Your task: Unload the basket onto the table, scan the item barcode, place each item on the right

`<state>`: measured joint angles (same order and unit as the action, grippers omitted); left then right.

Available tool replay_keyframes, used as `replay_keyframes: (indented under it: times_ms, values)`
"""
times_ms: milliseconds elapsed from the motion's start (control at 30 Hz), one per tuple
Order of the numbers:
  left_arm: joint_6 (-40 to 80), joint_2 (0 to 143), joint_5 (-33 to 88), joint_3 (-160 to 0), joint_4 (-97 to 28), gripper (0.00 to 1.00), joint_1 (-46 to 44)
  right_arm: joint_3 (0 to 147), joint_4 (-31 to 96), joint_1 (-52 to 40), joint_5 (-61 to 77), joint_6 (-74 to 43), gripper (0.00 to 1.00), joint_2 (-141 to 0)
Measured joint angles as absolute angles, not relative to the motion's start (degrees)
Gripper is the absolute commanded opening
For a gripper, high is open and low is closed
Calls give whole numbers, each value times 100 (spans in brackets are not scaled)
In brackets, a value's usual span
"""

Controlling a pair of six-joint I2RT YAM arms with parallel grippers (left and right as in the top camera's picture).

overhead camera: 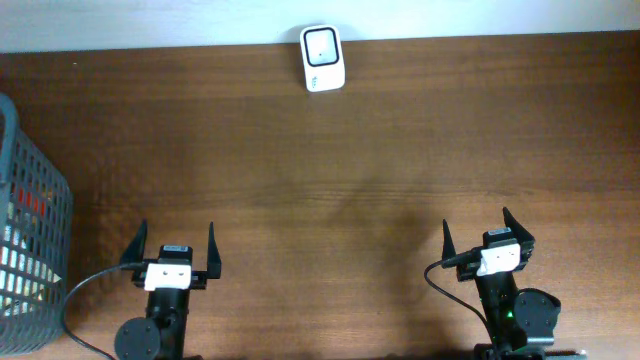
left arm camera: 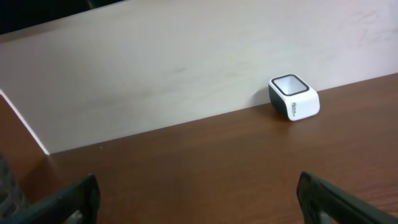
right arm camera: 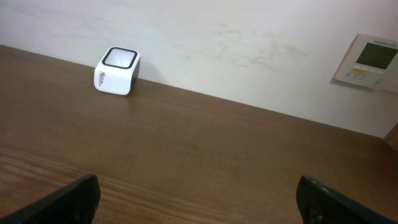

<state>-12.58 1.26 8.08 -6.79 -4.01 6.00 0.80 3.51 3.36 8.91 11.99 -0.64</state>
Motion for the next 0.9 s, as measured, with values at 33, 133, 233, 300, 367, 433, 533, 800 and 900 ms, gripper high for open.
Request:
replay_keyframes:
  times_ms: [33,133,233,300,367,433,533,800,900]
  values:
    - [-1258,226,812,-779,-410,99,600,80,353,336,891,1199,99,-64]
    - [-1260,454,814,-1057,-408,99,600,80,357,336,891,1203,99,-64]
    - [-1260,834,816,-1302,-408,99,600,80,360,336,888,1201,99,-62]
    - [-1258,1142,832,-1468,-408,99,600,80,360,336,888,1199,99,-64]
    - [-1258,1365,867,-1601,-412,99,600,80,360,336,888,1199,99,-64]
    - [-1258,1647,917,-1828,-683,99,600,80,362,336,888,1199,99,-64]
    - [-1253,2224,961,-2493,-1258,99,600,80,362,336,867,1201,98,-67]
    - [-1240,5485,1262,-6626,-4678,99,593,78,364,340,847,1201,99,-73]
    - [-1240,6871,1623,-8488,-6333,99,593,78,362,340,845,1199,99,-73]
